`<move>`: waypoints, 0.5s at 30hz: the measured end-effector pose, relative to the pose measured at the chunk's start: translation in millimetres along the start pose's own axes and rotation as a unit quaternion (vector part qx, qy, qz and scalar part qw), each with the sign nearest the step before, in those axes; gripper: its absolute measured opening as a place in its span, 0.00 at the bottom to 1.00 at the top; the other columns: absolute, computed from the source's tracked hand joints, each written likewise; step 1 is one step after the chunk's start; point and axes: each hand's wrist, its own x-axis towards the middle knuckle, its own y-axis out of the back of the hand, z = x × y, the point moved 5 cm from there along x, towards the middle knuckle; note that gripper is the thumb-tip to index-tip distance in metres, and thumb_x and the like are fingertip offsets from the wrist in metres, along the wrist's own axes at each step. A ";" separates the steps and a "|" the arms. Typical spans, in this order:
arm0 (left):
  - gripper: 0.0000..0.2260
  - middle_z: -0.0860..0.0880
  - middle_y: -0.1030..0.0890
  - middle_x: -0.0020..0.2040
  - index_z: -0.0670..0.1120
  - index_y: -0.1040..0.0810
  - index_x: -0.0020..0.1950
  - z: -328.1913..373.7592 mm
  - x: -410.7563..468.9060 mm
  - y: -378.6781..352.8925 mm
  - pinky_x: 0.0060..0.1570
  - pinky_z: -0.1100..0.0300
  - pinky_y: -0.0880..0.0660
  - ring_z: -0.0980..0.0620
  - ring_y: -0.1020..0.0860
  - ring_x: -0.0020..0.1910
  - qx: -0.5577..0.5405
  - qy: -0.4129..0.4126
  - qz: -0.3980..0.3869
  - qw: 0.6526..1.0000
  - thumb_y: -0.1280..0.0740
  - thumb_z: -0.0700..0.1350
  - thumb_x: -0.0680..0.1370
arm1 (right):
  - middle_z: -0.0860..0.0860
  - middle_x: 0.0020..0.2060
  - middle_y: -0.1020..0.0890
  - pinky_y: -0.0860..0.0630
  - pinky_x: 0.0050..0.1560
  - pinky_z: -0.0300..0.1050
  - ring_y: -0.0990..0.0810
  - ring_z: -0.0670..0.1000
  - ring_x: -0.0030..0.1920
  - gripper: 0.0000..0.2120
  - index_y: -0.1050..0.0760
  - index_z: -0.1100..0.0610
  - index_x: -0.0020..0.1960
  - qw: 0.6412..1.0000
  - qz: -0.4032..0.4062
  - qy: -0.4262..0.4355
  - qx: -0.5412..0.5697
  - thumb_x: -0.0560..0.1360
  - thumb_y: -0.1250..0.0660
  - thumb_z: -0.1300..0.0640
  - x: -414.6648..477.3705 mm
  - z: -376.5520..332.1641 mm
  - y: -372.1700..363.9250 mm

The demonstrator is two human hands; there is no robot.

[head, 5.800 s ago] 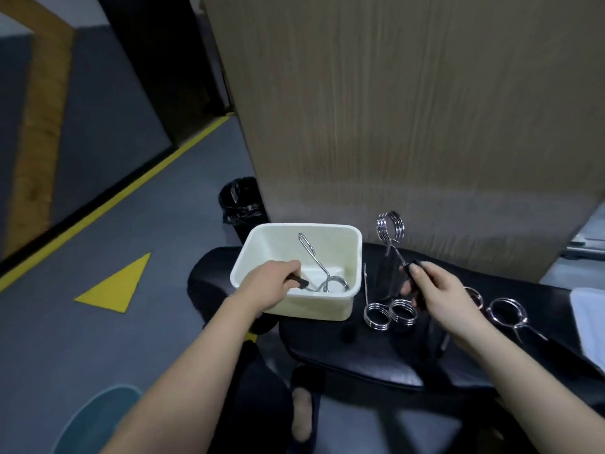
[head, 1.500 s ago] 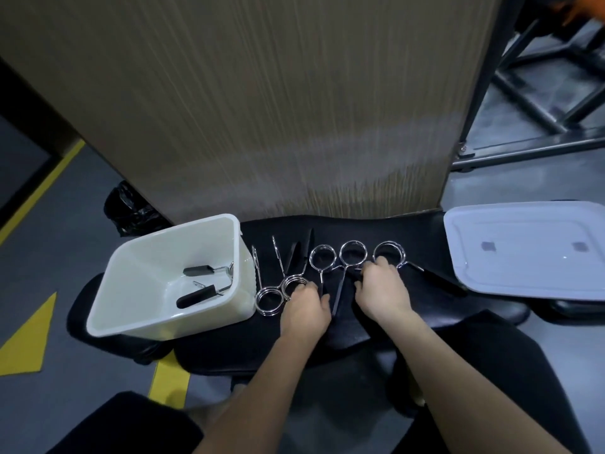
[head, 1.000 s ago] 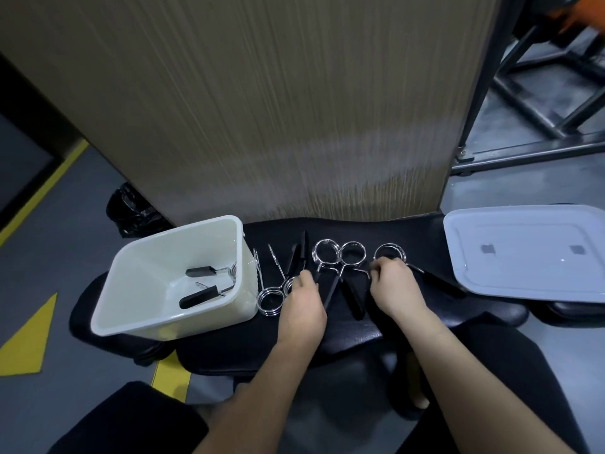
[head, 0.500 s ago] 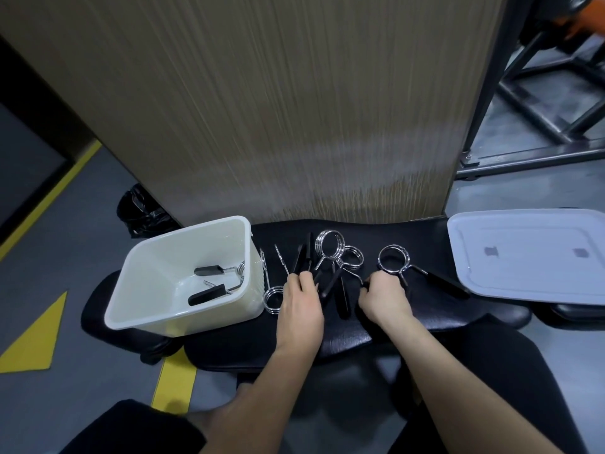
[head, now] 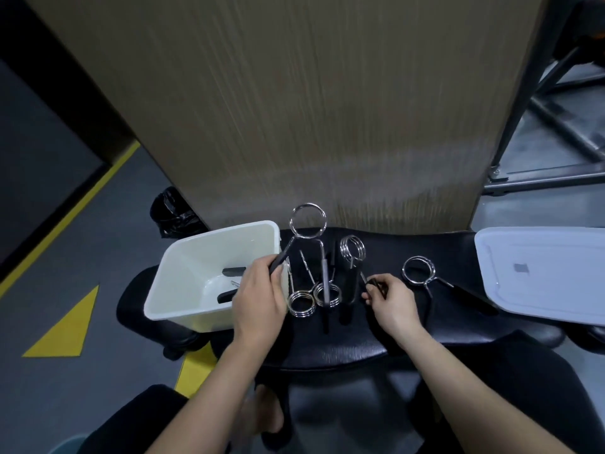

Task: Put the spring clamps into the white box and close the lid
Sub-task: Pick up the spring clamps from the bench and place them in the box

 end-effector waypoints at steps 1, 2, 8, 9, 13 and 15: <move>0.08 0.47 0.19 0.50 0.44 0.25 0.57 -4.8 3.9 12.0 0.43 0.53 0.27 0.44 0.21 0.49 0.004 0.002 0.013 1.000 0.39 0.43 0.81 | 0.54 0.43 0.16 0.26 0.40 0.24 0.17 0.38 0.36 0.05 0.22 0.56 0.50 1.000 0.000 0.014 -0.018 0.78 0.34 0.64 -2.1 -0.2 -5.1; 0.09 0.48 0.19 0.50 0.45 0.25 0.58 -10.3 7.7 23.3 0.42 0.52 0.26 0.45 0.22 0.49 0.010 -0.001 0.023 1.000 0.40 0.45 0.81 | 0.54 0.43 0.17 0.29 0.38 0.22 0.18 0.36 0.36 0.05 0.21 0.57 0.50 0.999 -0.002 0.023 -0.033 0.78 0.34 0.64 -4.3 -0.2 -9.3; 0.05 0.50 0.21 0.47 0.47 0.28 0.56 -79.3 28.9 65.0 0.37 0.51 0.29 0.44 0.25 0.48 0.070 0.051 -0.001 0.996 0.41 0.44 0.82 | 0.54 0.45 0.19 0.33 0.41 0.26 0.20 0.43 0.39 0.06 0.20 0.60 0.52 0.991 -0.010 0.087 -0.103 0.77 0.33 0.66 -18.3 -4.0 -19.9; 0.04 0.50 0.21 0.45 0.47 0.28 0.55 -91.4 30.6 68.5 0.36 0.52 0.31 0.44 0.24 0.46 0.074 0.066 -0.010 0.995 0.41 0.45 0.83 | 0.54 0.45 0.19 0.33 0.43 0.28 0.20 0.44 0.39 0.06 0.20 0.60 0.52 0.989 -0.012 0.100 -0.111 0.77 0.32 0.66 -19.2 -4.8 -20.6; 0.06 0.47 0.21 0.40 0.45 0.30 0.52 -124.7 29.8 69.3 0.34 0.51 0.33 0.39 0.23 0.40 0.094 0.136 -0.060 0.984 0.42 0.47 0.83 | 0.53 0.45 0.18 0.23 0.53 0.45 0.17 0.47 0.42 0.07 0.20 0.56 0.52 0.985 -0.016 0.124 -0.120 0.77 0.32 0.65 -17.3 -8.8 -26.2; 0.06 0.45 0.20 0.42 0.45 0.31 0.52 -132.0 29.1 63.5 0.36 0.49 0.30 0.38 0.23 0.41 0.092 0.145 -0.097 0.980 0.43 0.47 0.83 | 0.52 0.46 0.17 0.21 0.53 0.49 0.16 0.49 0.43 0.08 0.21 0.53 0.51 0.984 -0.017 0.127 -0.120 0.77 0.32 0.64 -17.0 -10.5 -29.6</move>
